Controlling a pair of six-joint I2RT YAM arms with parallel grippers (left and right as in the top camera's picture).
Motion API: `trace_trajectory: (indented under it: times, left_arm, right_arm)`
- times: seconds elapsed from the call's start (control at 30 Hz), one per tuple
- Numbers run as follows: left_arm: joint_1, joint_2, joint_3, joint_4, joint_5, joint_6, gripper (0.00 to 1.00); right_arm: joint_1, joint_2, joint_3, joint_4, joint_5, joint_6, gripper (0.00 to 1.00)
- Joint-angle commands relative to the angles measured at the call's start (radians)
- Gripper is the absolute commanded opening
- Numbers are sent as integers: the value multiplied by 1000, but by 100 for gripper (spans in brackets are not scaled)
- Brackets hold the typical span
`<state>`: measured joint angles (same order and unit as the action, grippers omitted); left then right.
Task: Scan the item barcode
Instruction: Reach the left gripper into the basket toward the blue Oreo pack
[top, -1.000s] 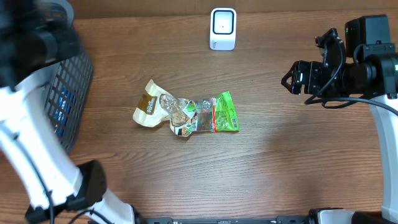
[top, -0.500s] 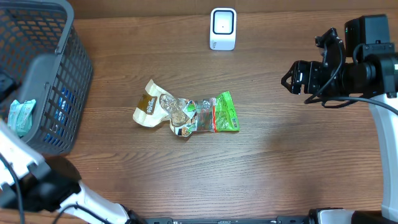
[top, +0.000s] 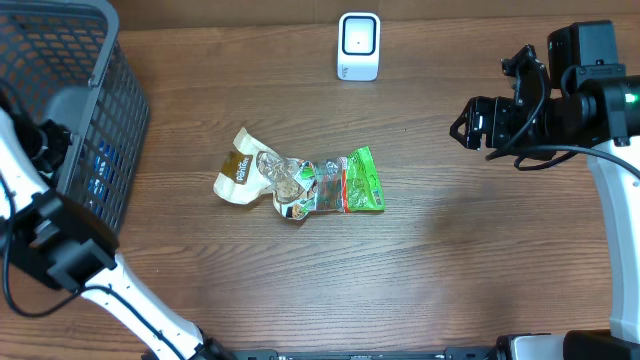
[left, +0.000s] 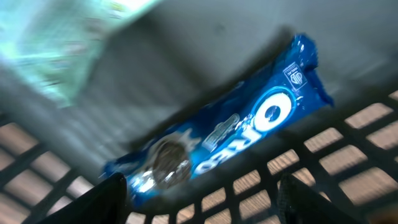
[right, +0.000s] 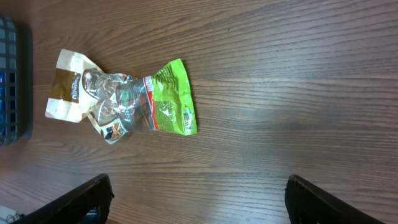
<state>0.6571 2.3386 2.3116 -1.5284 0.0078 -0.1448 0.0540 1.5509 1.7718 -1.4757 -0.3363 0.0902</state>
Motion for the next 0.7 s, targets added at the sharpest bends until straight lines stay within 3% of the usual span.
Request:
trace_trajectory:
  times: [0.0, 0.37, 0.43, 0.47, 0.53, 0.67]
  left_arm:
    - [-37, 63, -2, 0, 18, 58, 70]
    - [-83, 176, -2, 23, -31, 77, 67]
    - [-83, 177, -2, 23, -46, 62, 53]
    - [-83, 177, -1, 23, -45, 62, 39]
    - [-81, 176, 3, 18, -44, 51, 21]
    - [-79, 174, 48, -36, -40, -1, 13]
  right_arm:
    - [3, 0, 0, 3, -2, -12, 89]
    - [3, 0, 0, 4, -2, -12, 89]
    - [3, 0, 0, 4, -2, -12, 89]
    - [3, 0, 0, 4, -2, -12, 89]
    - [3, 0, 0, 4, -2, -12, 90]
    - [3, 0, 0, 5, -2, -12, 89]
